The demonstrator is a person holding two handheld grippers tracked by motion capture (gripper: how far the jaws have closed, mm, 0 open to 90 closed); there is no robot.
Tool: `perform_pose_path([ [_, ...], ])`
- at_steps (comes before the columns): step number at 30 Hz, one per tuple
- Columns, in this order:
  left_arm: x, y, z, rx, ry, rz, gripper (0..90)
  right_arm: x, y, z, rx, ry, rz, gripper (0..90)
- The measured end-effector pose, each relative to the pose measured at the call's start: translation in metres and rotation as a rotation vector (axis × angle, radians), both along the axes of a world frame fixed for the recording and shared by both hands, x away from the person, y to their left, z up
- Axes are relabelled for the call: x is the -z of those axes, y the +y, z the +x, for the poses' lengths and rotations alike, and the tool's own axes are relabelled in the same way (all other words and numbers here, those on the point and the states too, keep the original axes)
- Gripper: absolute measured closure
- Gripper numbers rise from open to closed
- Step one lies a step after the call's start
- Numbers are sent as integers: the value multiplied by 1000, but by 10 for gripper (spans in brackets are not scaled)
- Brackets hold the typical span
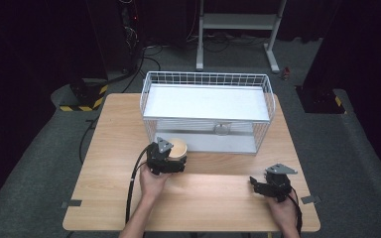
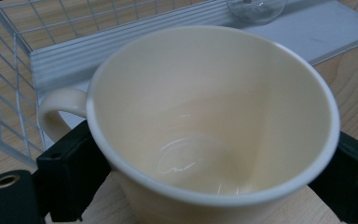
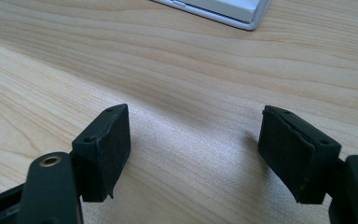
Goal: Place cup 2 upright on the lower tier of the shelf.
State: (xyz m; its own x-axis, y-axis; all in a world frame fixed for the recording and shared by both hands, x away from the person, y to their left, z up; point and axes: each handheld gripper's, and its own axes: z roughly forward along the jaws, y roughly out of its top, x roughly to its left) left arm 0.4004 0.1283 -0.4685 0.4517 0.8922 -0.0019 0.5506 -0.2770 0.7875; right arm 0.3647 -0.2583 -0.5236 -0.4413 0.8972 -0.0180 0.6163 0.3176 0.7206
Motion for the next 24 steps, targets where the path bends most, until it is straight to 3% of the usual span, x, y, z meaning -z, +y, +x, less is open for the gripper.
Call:
perform_pose_path([
  [5, 0, -3, 7, 1, -3, 17, 90, 0, 0, 0, 1, 1, 1, 251],
  [14, 0, -4, 18, -21, -5, -9, 90, 0, 0, 0, -1, -2, -1, 251],
  [18, -3, -8, 23, -16, -11, 16, 90, 0, 0, 0, -1, -2, -1, 251],
  [24, 0, -13, 28, -18, -14, 9, 90, 0, 0, 0, -1, -2, -1, 251],
])
